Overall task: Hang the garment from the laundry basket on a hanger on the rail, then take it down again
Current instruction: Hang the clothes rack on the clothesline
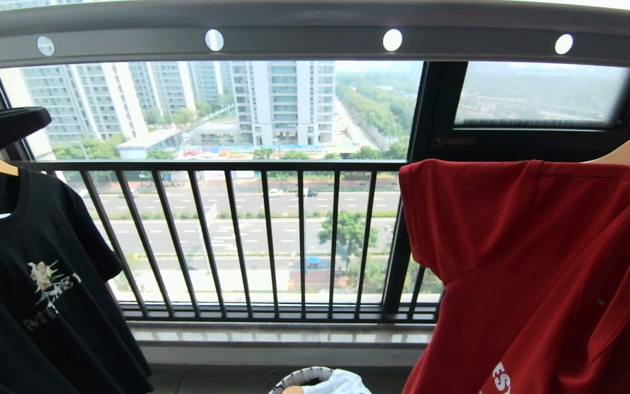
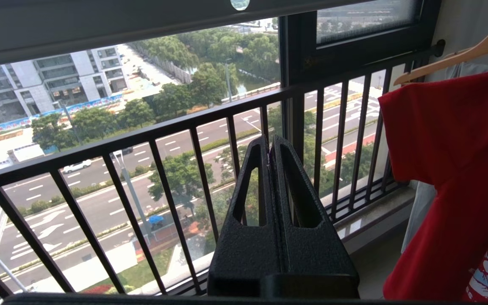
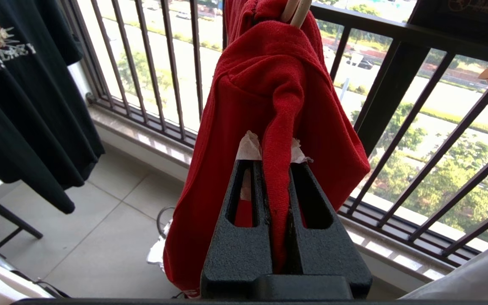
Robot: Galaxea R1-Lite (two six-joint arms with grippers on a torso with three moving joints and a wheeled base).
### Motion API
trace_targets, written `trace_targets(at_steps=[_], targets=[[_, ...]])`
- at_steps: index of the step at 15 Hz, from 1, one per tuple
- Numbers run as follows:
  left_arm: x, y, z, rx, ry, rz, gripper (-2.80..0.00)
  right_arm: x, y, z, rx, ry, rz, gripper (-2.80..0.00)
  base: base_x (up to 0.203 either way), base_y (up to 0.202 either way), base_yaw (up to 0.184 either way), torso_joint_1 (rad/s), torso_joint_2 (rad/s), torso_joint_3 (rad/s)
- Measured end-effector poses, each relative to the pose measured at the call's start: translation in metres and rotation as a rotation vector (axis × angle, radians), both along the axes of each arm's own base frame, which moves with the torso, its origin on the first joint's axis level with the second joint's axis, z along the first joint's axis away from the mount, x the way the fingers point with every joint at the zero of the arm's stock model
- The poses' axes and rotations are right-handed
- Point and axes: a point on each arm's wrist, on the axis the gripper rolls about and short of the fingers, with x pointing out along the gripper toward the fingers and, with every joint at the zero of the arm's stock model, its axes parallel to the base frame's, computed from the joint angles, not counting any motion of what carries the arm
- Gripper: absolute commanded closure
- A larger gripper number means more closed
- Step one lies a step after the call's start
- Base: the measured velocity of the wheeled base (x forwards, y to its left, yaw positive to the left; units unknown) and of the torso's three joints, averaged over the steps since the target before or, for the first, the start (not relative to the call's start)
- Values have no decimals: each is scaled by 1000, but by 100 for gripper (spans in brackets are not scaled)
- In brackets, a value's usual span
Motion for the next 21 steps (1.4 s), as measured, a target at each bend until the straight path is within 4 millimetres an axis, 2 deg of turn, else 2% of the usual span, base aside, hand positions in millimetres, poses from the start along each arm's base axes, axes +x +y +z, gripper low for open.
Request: trace_targets(at_steps=[5,10,17,21], targets=[[0,0,0,1,-2,0,0,19,7,2,-22,15,49,0,0,0,0,0,0,0],[-3,0,1,0,-9,1,0,35,22,0,-31,61,167,0,0,0,0,0,0,0],[-4,1,2,-1,-14,-1,0,70,56,6,22,61,230,0,0,0,0,0,0,0],[-3,0,1,0,-12,-1,0,91,80,13,25,52,192,0,0,0,0,0,0,0]])
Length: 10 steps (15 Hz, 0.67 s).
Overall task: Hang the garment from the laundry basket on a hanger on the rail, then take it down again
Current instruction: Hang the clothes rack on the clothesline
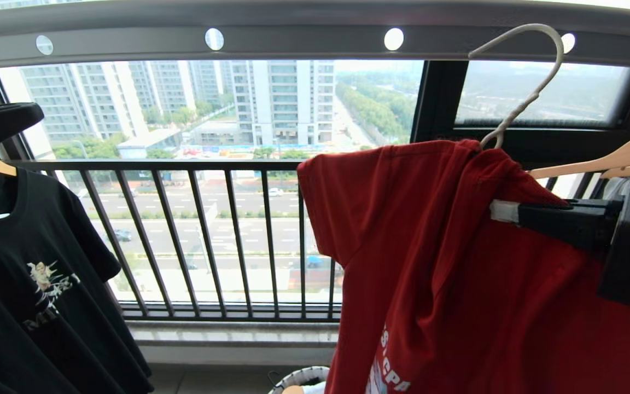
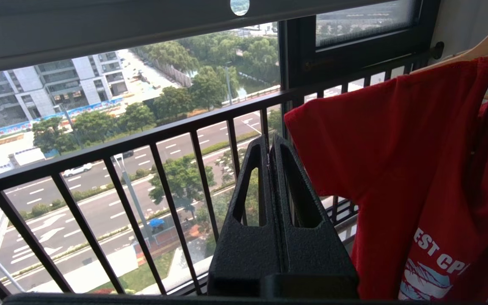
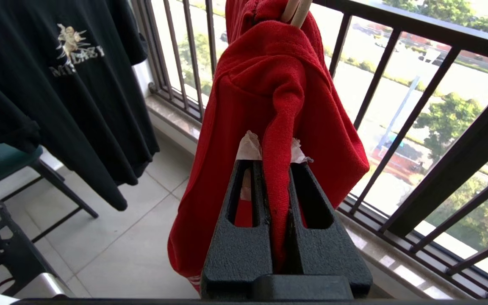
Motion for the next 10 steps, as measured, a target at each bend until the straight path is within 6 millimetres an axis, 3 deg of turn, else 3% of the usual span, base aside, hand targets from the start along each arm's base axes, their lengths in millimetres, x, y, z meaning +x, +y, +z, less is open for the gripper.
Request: trace_targets(at_steps=[5,10], targets=[[1,0,-1,2,4,0,0,23,20,5,-2,5,-20,0,0,0,0,0,0,0],[1,0,-1,3,2,2,0,34,39,6,-10,-6,-61,0,0,0,0,0,0,0]])
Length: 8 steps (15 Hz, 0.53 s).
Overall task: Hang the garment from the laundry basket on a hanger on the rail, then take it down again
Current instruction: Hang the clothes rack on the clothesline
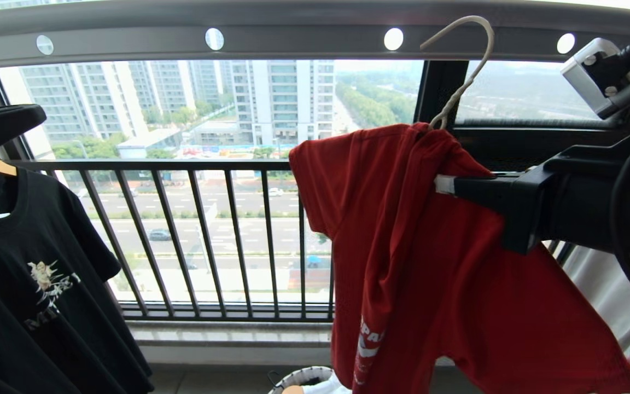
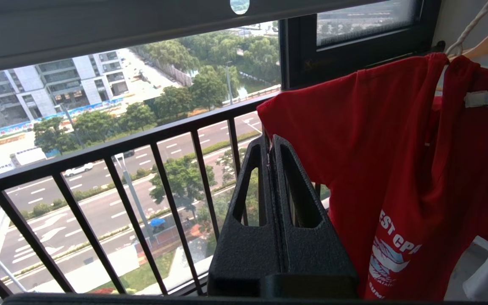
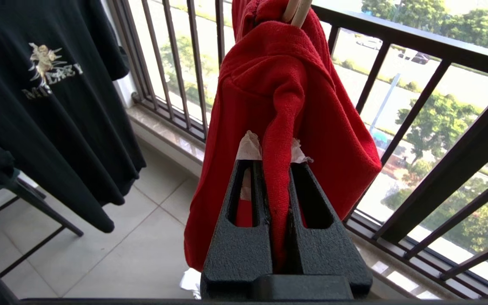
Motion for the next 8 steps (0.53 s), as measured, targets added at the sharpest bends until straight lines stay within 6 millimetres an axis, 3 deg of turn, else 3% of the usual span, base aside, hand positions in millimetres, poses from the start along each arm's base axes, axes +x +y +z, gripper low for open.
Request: trace_targets(at_steps=[8], targets=[[-1,0,1,-3,-12,1,0,28,22,1,-18,-37,-102,0,0,0,0,0,0,0]])
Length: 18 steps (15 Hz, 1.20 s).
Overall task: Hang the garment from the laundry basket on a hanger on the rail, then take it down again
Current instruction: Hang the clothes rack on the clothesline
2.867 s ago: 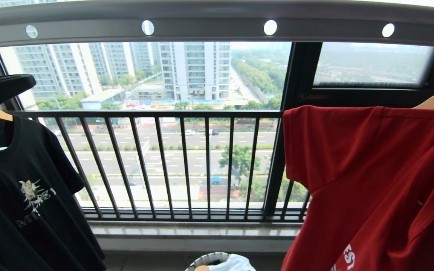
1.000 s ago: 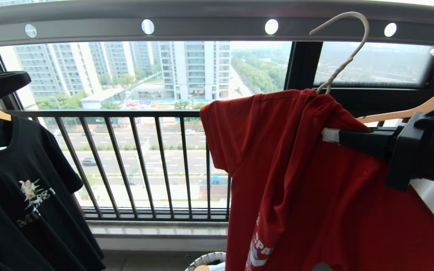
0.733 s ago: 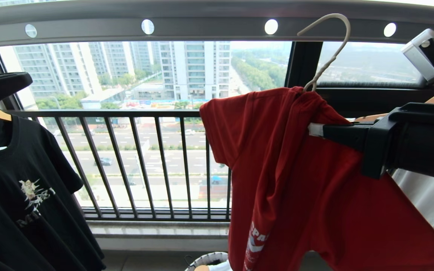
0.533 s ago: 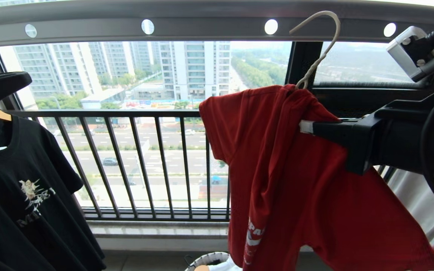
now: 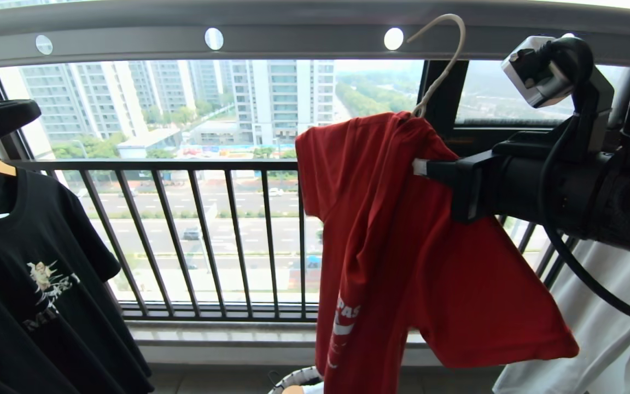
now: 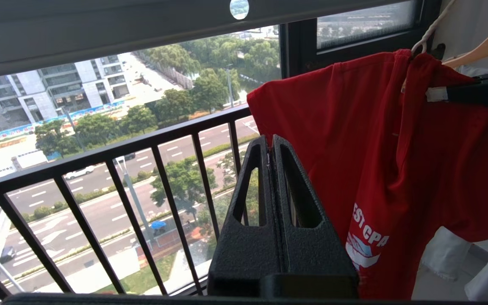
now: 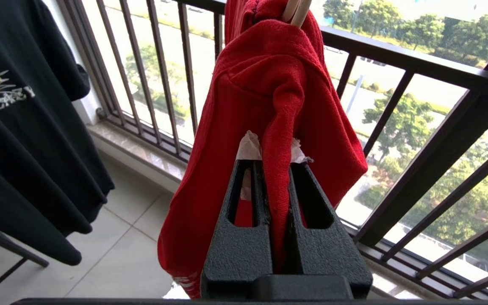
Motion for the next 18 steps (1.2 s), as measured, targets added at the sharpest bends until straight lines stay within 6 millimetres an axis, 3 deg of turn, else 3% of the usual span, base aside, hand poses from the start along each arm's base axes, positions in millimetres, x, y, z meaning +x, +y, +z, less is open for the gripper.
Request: trace_targets(at_steps=[13,18], targets=[[0,0,0,0,0,-1,0,15,21,2,-55,-31,-20,0,0,0,0,0,0,0],[-1,0,0,-1,-1,-1,0,29,29,-8,-84,-8,-91,0,0,0,0,0,0,0]])
